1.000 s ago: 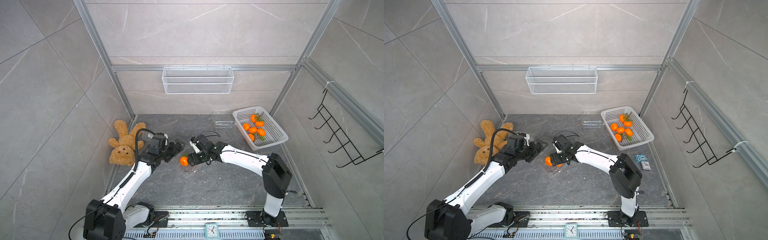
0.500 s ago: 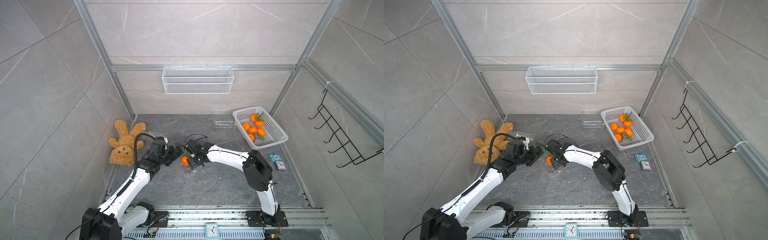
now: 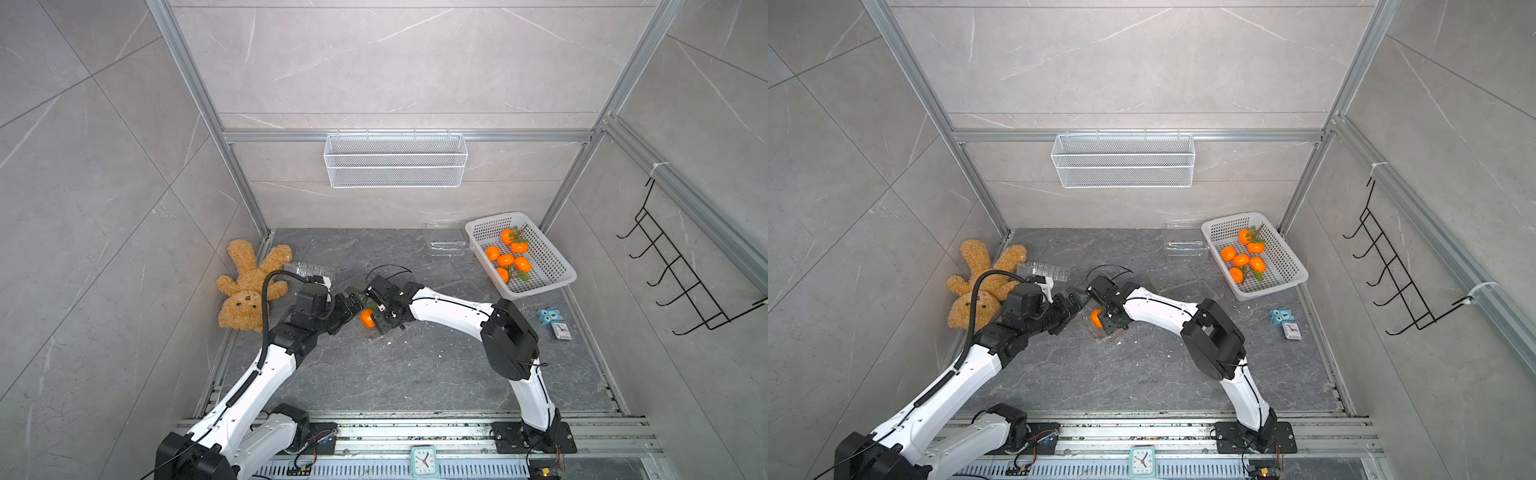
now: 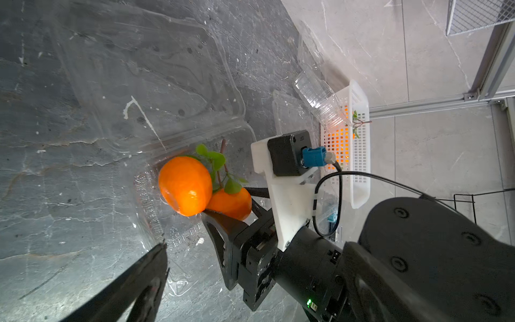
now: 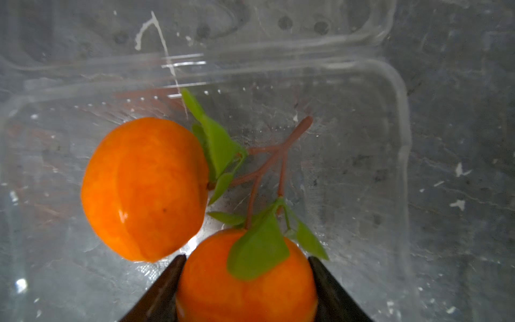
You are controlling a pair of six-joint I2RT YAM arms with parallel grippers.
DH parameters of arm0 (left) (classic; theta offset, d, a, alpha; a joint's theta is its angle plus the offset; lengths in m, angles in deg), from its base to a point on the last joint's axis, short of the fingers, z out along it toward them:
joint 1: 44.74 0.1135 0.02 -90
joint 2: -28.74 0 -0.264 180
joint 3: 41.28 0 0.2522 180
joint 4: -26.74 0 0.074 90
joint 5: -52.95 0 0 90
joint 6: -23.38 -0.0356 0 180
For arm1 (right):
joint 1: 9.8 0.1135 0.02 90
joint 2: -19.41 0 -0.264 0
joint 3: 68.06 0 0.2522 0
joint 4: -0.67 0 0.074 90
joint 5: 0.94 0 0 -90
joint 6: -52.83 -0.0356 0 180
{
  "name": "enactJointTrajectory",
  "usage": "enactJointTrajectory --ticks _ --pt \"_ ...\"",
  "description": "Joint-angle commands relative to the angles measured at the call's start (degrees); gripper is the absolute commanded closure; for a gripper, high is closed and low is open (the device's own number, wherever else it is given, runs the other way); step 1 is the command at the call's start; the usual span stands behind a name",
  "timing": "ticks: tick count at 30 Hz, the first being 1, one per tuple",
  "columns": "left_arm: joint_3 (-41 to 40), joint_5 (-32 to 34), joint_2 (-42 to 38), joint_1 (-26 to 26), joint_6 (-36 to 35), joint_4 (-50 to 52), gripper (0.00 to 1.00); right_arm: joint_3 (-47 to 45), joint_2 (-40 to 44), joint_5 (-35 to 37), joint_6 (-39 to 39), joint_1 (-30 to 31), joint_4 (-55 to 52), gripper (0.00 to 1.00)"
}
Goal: Take oranges out of containers
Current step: Pick up the orange from the packing box, then place the orange in the basket.
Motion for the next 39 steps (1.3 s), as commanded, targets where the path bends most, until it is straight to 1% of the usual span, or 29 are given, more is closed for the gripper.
enactJointTrajectory --ticks 1,8,12,14,18,22,28,31,35,39 --pt "5.13 0.91 0.46 -2.20 -0.55 -2.62 0.01 3.85 6.09 -0.44 -1.13 -1.81 -2.51 0.50" --pt "12.73 5.27 4.92 -9.09 -2.37 -2.62 0.01 4.50 12.87 -4.10 -2.06 -8.39 -2.71 0.52" --pt "16.89 7.39 8.75 -12.71 -3.69 -2.70 0.01 2.66 17.23 -8.41 -3.20 -14.44 -1.20 0.52" --pt "18.31 7.72 10.48 -13.96 -3.71 -3.73 0.01 2.33 18.34 -9.30 -3.20 -17.12 -1.54 0.52" --pt "22.50 8.06 15.19 -16.96 -4.55 -5.14 0.01 0.03 21.45 -11.55 -3.53 -24.00 -0.78 0.52" --pt "28.41 8.01 21.48 -20.05 -6.14 -6.13 0.01 -1.64 23.13 -13.96 -4.14 -33.12 -0.48 0.52" --pt "38.65 5.84 32.71 -22.40 -6.92 -6.88 0.01 -2.41 21.83 -17.36 -5.62 -47.65 -0.10 0.52" --pt "42.63 4.68 37.42 -23.22 -6.82 -6.88 0.01 -2.96 20.37 -19.49 -6.25 -53.55 0.98 0.52" --pt "45.30 3.81 41.29 -23.67 -6.05 -6.78 0.01 -3.07 17.45 -20.07 -6.27 -58.78 1.51 0.52" --pt "46.37 3.76 43.07 -23.69 -5.58 -6.09 0.01 -3.76 14.63 -20.17 -6.92 -60.81 3.22 0.53"
